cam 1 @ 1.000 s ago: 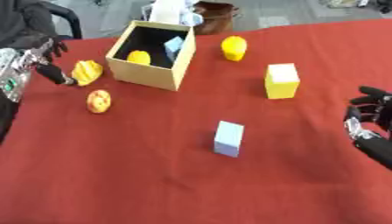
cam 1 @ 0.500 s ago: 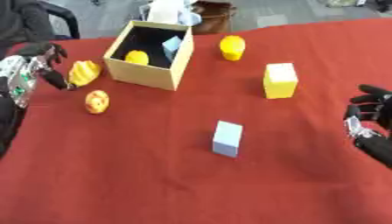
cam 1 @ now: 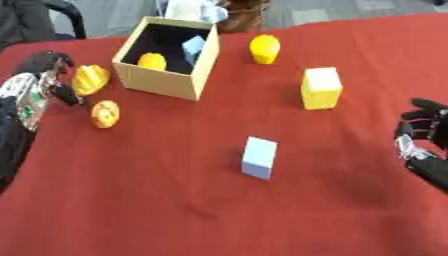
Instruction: Pick up objects on the table and place them in the box.
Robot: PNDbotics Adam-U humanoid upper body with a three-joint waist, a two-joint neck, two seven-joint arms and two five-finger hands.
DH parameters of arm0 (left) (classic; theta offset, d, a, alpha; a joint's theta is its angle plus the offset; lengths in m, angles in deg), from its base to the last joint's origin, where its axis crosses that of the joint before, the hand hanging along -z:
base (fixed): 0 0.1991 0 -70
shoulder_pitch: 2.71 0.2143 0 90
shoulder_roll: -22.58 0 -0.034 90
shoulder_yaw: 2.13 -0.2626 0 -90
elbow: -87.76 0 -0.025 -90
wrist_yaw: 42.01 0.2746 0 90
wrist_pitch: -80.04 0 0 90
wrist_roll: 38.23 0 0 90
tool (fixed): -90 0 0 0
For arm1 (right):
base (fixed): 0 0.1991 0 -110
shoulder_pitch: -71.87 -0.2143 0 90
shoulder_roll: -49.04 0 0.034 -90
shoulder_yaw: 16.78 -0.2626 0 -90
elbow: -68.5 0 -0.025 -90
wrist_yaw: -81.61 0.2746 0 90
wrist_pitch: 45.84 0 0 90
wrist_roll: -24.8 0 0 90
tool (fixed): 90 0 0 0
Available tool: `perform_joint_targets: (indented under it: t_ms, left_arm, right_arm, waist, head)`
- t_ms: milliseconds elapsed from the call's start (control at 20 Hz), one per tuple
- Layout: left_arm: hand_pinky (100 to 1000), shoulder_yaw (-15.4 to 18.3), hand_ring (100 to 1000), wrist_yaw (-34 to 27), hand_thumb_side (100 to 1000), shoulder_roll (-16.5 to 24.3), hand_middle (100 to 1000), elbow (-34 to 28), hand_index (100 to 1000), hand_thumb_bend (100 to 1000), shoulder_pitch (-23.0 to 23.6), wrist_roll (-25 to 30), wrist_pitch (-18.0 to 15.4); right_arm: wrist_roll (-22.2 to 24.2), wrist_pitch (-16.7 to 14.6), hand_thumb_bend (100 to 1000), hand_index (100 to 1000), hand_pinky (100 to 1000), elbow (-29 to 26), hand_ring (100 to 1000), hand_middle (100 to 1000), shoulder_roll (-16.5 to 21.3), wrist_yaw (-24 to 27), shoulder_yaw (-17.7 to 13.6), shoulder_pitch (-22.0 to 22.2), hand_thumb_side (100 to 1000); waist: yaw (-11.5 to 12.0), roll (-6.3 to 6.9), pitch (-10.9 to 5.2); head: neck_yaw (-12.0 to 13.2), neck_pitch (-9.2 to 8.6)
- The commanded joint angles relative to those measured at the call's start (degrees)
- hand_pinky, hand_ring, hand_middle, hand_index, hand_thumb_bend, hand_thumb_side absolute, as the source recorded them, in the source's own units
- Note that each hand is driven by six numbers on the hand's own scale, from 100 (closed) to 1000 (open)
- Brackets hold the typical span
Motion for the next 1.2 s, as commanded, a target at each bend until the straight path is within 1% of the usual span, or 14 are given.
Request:
perform_joint_targets:
  t_ms: [50, 250, 300, 450, 500, 550, 650, 700, 750, 800, 850, 900, 1000, 1200]
  left_arm:
    - [684, 0.49, 621, -0.62, 110, 1.62, 647, -0.40, 820, 593, -1.15, -2.53, 1.34]
    - [667, 0.42, 608, -1.66, 100, 1.11, 630, 0.28, 806, 543, -1.16, -4.08, 2.20]
    - [651, 0.41, 594, -2.11, 100, 0.90, 613, 0.47, 791, 497, -1.15, -4.23, 2.23]
    - [638, 0.17, 579, -3.58, 100, 0.39, 596, 1.10, 773, 458, -1.17, -3.68, 1.75]
    - [612, 0.01, 552, -3.91, 100, 0.26, 563, 1.26, 742, 420, -1.18, -3.21, 1.45]
    - [606, -0.14, 543, -4.14, 100, 0.18, 553, 1.37, 733, 410, -1.20, -2.61, 1.13]
    - [575, -0.30, 500, -4.26, 100, 0.19, 500, 1.29, 681, 365, -1.24, -1.74, 0.63]
    - [539, -0.32, 459, -4.21, 100, 0.25, 450, 1.14, 625, 308, -1.27, -1.59, 0.48]
    - [525, -0.34, 437, -4.09, 100, 0.33, 428, 0.96, 625, 308, -1.28, -1.69, 0.43]
    - [499, -0.29, 400, -3.93, 100, 0.47, 378, 0.66, 552, 260, -1.32, -2.13, 0.59]
    - [493, -0.07, 392, -3.93, 100, 0.54, 368, 0.27, 543, 253, -1.32, -2.86, 0.82]
    - [481, 0.06, 374, -4.05, 100, 0.61, 336, -0.05, 517, 242, -1.29, -3.69, 0.98]
    - [475, 0.06, 365, -4.57, 100, 0.97, 319, -0.83, 504, 247, -1.23, -5.22, 0.95]
    - [470, -0.51, 366, -6.01, 100, 2.23, 312, -3.05, 500, 249, -1.22, -5.69, -0.13]
  right_arm:
    - [-0.06, -0.34, 100, 857, 652, -1.05, 675, 664, 1.26, 0.48, -0.21, -0.89, 305]
    - [-0.05, -0.38, 100, 857, 652, -1.06, 675, 664, 1.34, 0.53, -0.20, -1.14, 306]
    - [-0.03, -0.39, 100, 857, 652, -1.07, 674, 664, 1.36, 0.54, -0.20, -1.21, 307]
    - [0.04, -0.41, 100, 857, 652, -1.09, 674, 664, 1.38, 0.56, -0.16, -1.36, 308]
    - [0.04, -0.40, 100, 857, 652, -1.09, 674, 663, 1.36, 0.57, -0.18, -1.37, 311]
    - [0.03, -0.39, 100, 857, 652, -1.08, 674, 663, 1.35, 0.57, -0.21, -1.36, 311]
    - [-0.02, -0.37, 100, 857, 652, -1.06, 674, 663, 1.32, 0.56, -0.27, -1.31, 314]
    - [-0.04, -0.34, 100, 857, 652, -1.03, 674, 664, 1.30, 0.54, -0.29, -1.27, 315]
    - [-0.05, -0.33, 100, 857, 652, -1.01, 674, 664, 1.29, 0.53, -0.30, -1.24, 321]
    - [-0.06, -0.33, 100, 857, 652, -1.01, 674, 664, 1.26, 0.53, -0.31, -1.21, 318]
    - [-0.06, -0.34, 100, 857, 652, -1.01, 674, 664, 1.23, 0.53, -0.32, -1.19, 318]
    - [-0.06, -0.33, 100, 857, 652, -1.00, 674, 664, 1.21, 0.53, -0.33, -1.17, 319]
    - [-0.09, -0.30, 100, 857, 652, -0.95, 674, 664, 1.14, 0.51, -0.39, -1.05, 322]
    - [-0.11, -0.31, 100, 857, 652, -0.88, 674, 664, 1.05, 0.51, -0.40, -0.85, 328]
  waist:
    - [-0.14, -0.58, 0.23]
    - [-0.50, -0.56, 0.90]
    - [-0.60, -0.55, 1.06]
    - [-0.85, -0.48, 1.36]
    - [-0.91, -0.46, 1.41]
    - [-0.93, -0.43, 1.43]
    - [-0.88, -0.41, 1.37]
    - [-0.82, -0.41, 1.31]
    - [-0.77, -0.40, 1.27]
    - [-0.74, -0.38, 1.19]
    - [-0.74, -0.36, 1.12]
    - [-0.76, -0.34, 1.03]
    - [-0.82, -0.31, 0.76]
    - [-0.48, -0.28, 0.09]
  head:
    - [0.34, -1.11]
    - [0.49, -1.60]
    - [0.51, -1.72]
    - [0.59, -1.84]
    - [0.61, -1.75]
    - [0.64, -1.68]
    - [0.68, -1.53]
    - [0.67, -1.47]
    - [0.67, -1.43]
    - [0.69, -1.36]
    - [0.69, -1.30]
    - [0.66, -1.25]
    - [0.62, -1.12]
    - [0.44, -0.84]
